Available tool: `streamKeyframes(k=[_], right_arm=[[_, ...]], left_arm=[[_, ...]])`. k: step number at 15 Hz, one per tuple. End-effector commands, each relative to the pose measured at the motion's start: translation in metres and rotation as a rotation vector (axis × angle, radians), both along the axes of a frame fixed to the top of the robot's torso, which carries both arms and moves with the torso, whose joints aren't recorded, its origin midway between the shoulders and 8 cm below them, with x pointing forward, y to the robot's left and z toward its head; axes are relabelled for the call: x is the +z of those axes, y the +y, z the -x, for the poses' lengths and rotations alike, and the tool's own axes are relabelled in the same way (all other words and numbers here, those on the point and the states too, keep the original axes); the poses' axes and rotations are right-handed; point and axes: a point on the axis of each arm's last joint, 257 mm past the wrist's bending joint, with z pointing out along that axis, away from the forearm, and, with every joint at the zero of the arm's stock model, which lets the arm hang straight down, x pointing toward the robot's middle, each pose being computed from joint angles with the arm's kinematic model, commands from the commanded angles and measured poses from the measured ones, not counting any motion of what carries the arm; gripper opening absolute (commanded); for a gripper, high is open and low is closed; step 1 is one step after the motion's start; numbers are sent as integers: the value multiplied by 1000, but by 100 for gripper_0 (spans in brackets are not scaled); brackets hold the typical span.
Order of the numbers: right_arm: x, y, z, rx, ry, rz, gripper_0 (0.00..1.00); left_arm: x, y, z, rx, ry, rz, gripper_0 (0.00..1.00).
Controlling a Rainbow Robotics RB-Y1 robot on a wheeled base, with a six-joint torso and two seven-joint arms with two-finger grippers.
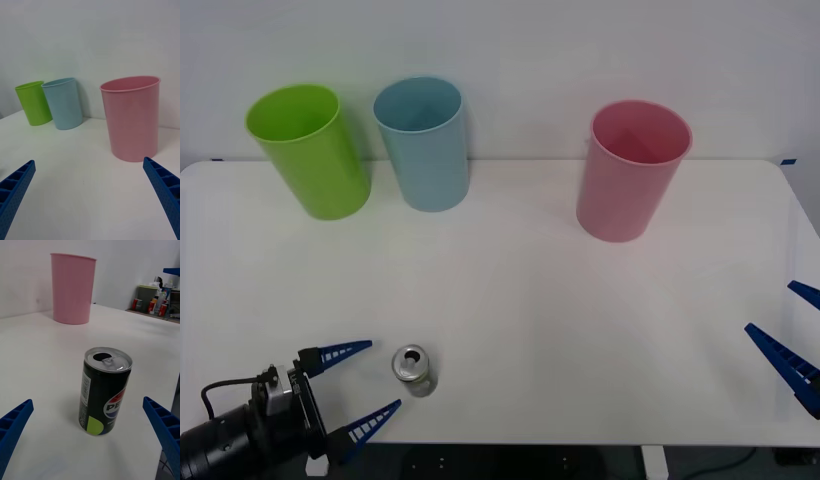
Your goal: Grasp the object on the table and drop it into the matching bin: aluminum can to the light blue bin, PET bottle to the pink bin.
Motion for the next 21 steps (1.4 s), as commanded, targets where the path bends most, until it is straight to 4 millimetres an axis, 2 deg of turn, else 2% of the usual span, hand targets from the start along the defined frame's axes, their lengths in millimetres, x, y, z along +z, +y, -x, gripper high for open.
streamKeyframes(k=[1,16,21], right_arm=[[0,0,0,0,0,0,100],[0,0,0,0,0,0,100],[0,0,0,0,0,0,100]], left_arm=[[-3,-11,-8,-9,-37,-31,100],[-15,-53,-23,-69,-79,-82,100],[-16,-59,-26,-64,-85,-88,100]])
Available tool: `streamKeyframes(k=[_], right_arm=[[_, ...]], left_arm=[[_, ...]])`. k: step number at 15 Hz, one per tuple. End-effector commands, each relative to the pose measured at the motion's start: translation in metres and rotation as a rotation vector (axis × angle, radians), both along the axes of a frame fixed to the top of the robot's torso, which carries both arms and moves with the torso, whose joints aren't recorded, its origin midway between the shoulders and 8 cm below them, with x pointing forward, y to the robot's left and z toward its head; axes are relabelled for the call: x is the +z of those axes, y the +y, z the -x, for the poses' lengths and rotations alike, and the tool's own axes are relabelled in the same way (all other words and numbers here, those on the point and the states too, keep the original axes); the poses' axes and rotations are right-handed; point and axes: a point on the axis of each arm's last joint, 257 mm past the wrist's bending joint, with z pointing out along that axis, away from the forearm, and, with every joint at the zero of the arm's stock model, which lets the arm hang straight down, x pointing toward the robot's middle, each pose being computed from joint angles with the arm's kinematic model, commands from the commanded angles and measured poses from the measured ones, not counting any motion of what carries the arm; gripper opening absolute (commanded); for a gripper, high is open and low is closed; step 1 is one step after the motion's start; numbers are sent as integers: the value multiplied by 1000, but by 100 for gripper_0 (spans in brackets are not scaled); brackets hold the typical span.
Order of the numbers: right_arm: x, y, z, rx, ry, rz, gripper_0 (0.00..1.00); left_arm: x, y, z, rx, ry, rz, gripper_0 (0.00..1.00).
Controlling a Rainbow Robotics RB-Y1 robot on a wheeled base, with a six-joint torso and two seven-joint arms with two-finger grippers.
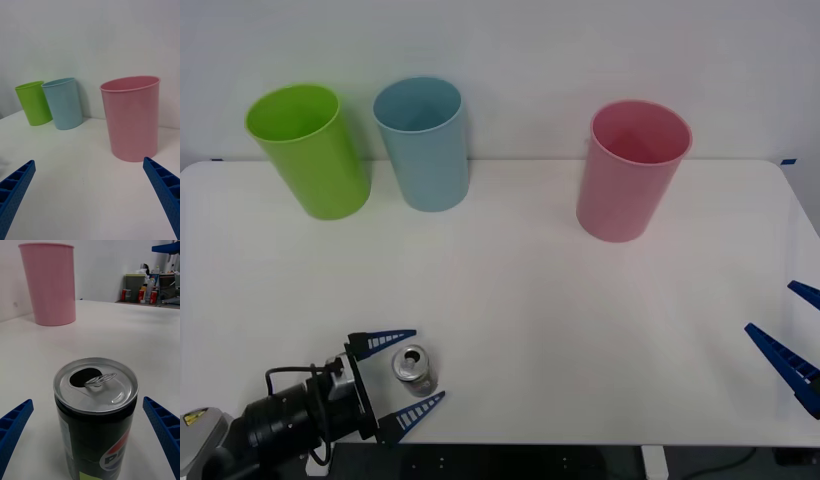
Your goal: Grasp the object on the table and drop it into the matching bin: aluminum can to the light blue bin, PET bottle to the pink bin.
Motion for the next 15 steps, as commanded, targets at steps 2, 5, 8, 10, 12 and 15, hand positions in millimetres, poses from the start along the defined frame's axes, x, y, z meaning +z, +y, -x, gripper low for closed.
streamKeyframes(k=[2,5,8,10,12,15], right_arm=[[0,0,0,0,0,0,100],[0,0,0,0,0,0,100],[0,0,0,0,0,0,100],[0,0,0,0,0,0,100],[0,0,0,0,0,0,100],[0,0,0,0,0,0,100]], left_arm=[[-1,-2,-3,9,-4,-5,100],[-2,-4,-4,10,-5,-7,86],[-1,-6,-6,11,-11,-10,0],[-2,-8,-9,17,-9,-11,0],[-4,-12,-12,22,-6,-15,0],[-4,-19,-14,10,3,-16,0]])
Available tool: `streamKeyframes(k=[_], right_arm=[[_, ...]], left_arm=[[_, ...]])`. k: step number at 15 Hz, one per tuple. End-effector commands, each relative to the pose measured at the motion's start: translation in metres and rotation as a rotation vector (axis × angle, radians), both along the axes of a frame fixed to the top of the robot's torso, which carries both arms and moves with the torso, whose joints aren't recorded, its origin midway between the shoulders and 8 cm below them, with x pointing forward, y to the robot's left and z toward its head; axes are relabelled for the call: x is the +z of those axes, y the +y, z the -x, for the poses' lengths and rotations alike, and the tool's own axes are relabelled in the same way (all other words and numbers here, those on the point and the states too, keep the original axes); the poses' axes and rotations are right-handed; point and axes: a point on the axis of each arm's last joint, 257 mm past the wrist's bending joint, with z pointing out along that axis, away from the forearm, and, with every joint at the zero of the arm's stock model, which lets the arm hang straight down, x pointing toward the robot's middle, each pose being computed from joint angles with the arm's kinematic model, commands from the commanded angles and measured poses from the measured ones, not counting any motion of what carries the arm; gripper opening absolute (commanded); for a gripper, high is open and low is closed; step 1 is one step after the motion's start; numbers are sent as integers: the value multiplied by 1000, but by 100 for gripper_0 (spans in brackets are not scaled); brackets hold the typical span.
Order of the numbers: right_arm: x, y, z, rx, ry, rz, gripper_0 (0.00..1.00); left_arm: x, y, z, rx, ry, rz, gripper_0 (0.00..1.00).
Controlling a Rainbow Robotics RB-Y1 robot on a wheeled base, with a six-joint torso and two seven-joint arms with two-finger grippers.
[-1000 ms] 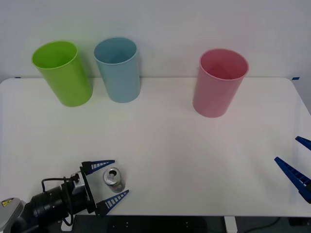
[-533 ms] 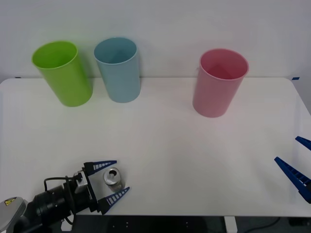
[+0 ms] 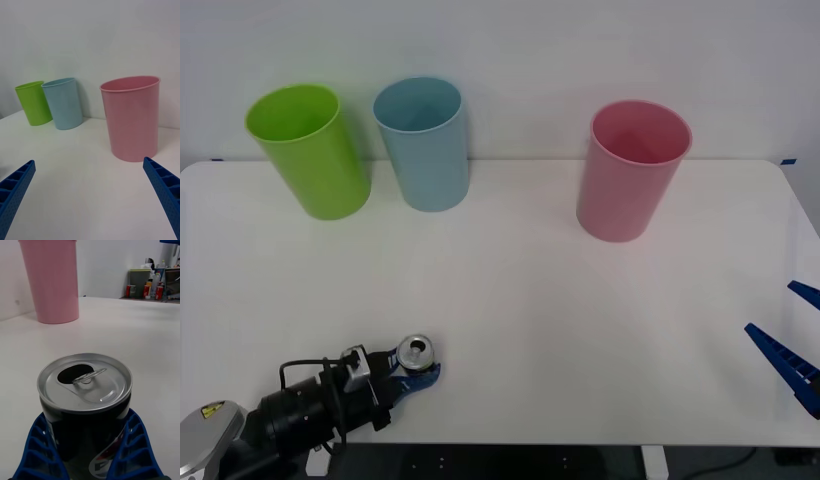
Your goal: Grasp the object on the table and drop it into the matching bin: aluminum can to the light blue bin, PET bottle to the pink bin.
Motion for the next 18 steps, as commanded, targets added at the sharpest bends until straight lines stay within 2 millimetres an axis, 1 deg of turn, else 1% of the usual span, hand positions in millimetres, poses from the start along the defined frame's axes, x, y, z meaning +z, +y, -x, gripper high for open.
streamKeyframes(k=[1,3,10,15,18], right_arm=[[0,0,0,0,0,0,100],[0,0,0,0,0,0,100],[0,0,0,0,0,0,100],[0,0,0,0,0,0,100],[0,0,0,0,0,0,100]], left_arm=[[2,-7,-3,-11,6,4,0],[8,-6,-9,-5,5,17,0],[27,35,-34,105,-4,52,0],[44,55,-45,158,-19,92,0],[58,69,-52,196,-30,132,0]])
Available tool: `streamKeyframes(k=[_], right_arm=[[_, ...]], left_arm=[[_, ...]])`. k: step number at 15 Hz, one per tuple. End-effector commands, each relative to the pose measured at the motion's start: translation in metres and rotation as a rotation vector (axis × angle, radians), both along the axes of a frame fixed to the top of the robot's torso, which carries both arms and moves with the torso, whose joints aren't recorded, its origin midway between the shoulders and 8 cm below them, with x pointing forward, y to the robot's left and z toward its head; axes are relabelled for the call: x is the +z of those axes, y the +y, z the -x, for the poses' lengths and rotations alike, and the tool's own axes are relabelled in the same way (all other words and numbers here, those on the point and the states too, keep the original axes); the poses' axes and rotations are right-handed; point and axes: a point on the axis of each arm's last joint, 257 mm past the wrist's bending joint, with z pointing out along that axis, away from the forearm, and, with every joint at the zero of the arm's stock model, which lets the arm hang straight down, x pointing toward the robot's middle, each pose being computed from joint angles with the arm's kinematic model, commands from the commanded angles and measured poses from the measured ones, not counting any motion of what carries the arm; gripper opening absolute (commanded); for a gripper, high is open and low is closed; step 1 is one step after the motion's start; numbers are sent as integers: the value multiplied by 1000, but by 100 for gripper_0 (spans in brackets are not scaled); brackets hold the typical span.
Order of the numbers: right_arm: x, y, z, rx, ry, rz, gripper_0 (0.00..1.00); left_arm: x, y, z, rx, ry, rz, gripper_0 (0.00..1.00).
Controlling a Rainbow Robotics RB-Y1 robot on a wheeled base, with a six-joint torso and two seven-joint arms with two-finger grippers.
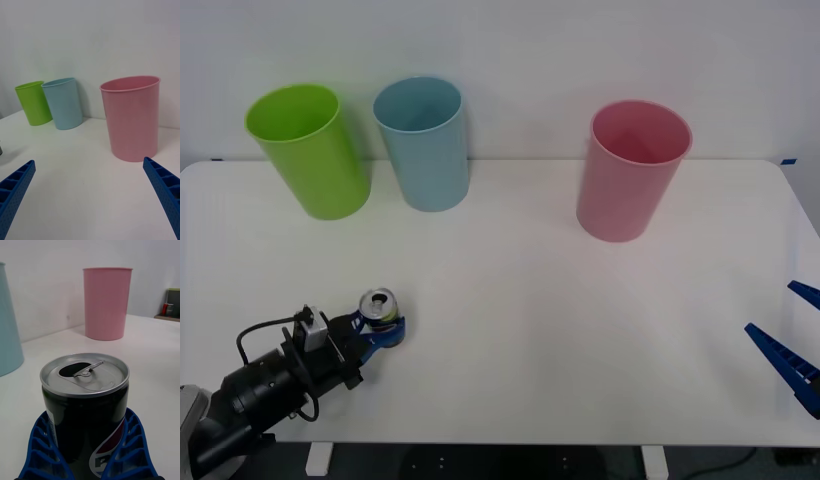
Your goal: Grasp the object on the table and drop it into the matching bin: aluminum can to the light blue bin, PET bottle to the pink bin.
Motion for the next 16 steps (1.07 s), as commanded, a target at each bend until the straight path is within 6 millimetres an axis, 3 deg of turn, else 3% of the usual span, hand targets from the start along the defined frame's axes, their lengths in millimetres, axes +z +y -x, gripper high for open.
streamKeyframes(k=[1,8,16], right_arm=[[0,0,0,0,0,0,100],[0,0,0,0,0,0,100],[0,0,0,0,0,0,100]], left_arm=[[13,15,-6,36,-13,31,0],[53,58,-19,133,-55,129,0],[132,80,-37,177,-69,273,0]])
